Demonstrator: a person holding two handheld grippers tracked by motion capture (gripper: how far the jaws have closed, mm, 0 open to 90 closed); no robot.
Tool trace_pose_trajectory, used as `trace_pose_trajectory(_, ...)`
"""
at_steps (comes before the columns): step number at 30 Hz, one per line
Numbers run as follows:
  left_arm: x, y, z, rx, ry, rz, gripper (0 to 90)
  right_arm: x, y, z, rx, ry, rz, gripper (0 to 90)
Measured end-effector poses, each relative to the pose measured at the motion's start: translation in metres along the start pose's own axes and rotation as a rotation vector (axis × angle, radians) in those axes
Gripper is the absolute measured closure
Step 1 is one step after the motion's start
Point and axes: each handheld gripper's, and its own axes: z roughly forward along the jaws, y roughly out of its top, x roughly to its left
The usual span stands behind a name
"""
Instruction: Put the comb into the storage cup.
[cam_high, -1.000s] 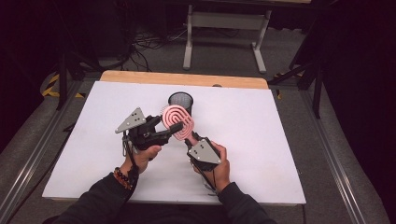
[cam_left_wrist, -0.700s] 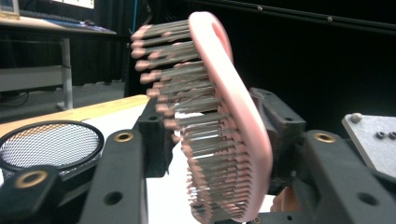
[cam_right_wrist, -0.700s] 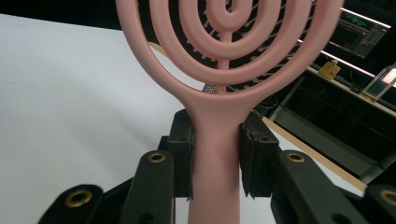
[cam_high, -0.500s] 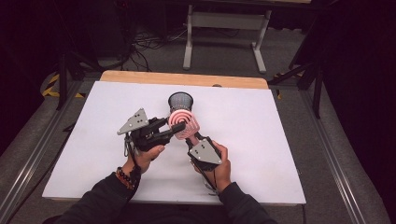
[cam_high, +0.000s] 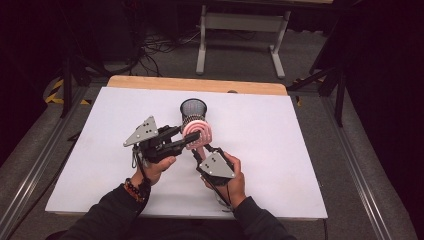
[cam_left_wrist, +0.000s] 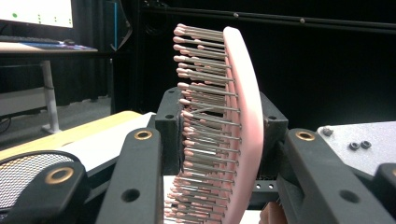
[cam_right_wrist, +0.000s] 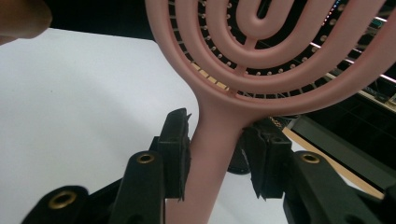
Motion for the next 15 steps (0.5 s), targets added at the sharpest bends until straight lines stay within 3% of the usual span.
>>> trace_pose_trajectory(3,0.001,-0.001,-0.002,0.015,0.000,0.031,63.2,0.002,0.001,0.000,0.018,0.017,-0.022,58.2)
trace_pose_trajectory(9,0.006,-0.003,-0.006,0.023,0.014,0.025,63.4,0.008,0.002,0.000,0.032,0.060,-0.040,50.9)
trace_pose_trajectory(15,0.008,0.000,-0.011,0.010,0.028,0.034,63.4,0.008,0.004,-0.003,0.013,0.105,-0.021,43.4)
